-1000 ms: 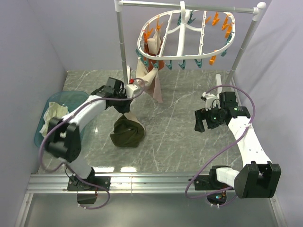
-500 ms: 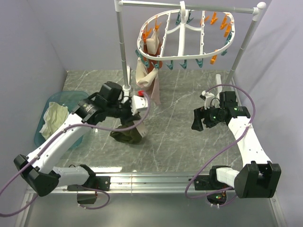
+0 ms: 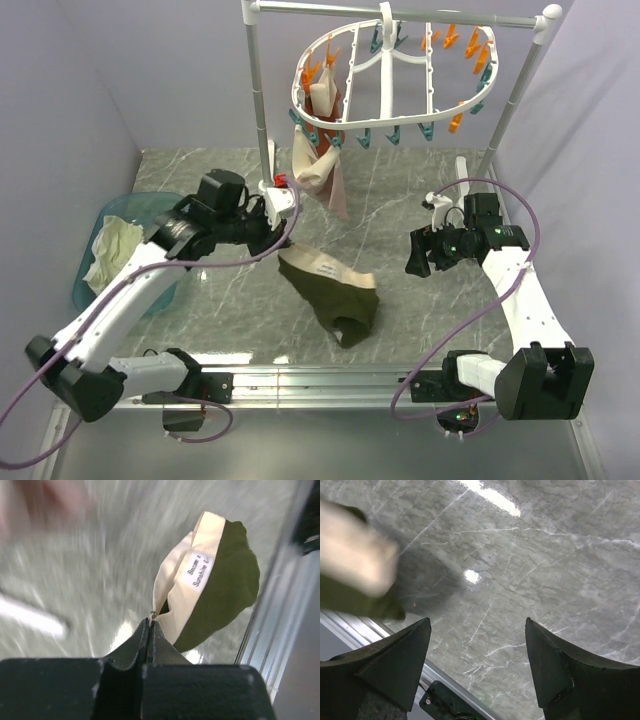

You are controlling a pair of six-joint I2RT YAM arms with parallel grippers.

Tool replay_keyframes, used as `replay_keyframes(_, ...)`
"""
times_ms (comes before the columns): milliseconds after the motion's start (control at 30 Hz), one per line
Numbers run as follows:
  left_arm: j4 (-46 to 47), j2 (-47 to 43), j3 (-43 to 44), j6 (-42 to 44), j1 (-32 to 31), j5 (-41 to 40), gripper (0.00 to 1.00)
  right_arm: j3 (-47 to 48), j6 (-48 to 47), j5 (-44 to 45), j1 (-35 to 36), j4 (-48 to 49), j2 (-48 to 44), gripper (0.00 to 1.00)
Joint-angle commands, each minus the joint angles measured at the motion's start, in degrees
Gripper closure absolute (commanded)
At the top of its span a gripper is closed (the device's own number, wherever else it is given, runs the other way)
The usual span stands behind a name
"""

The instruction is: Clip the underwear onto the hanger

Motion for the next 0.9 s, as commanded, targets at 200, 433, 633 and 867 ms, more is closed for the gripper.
replay_keyframes(200,9.7,7.31,-20.51,-7.07,8.2,-7.48,1.0,1.45,3.03,-3.28,0.16,0.4,2.71,0.23)
replay_keyframes(433,10.32,11.53,-22.36,-7.42,10.74,-5.91,1.0,-2.23,17.61,-8.21,4.46,7.85,4.3,0.28)
replay_keyframes(633,10.32,14.16,-21.49,-9.09,14.17,-2.05,1.0,-5.66,24.83,-1.45,15.62,21.48,6.66,0.27)
replay_keyframes(867,10.5,15.49,-19.99,-11.03,16.37,-0.19,1.0,-2.33,28.79,2.42,25.47,27.72,18.78,0.25)
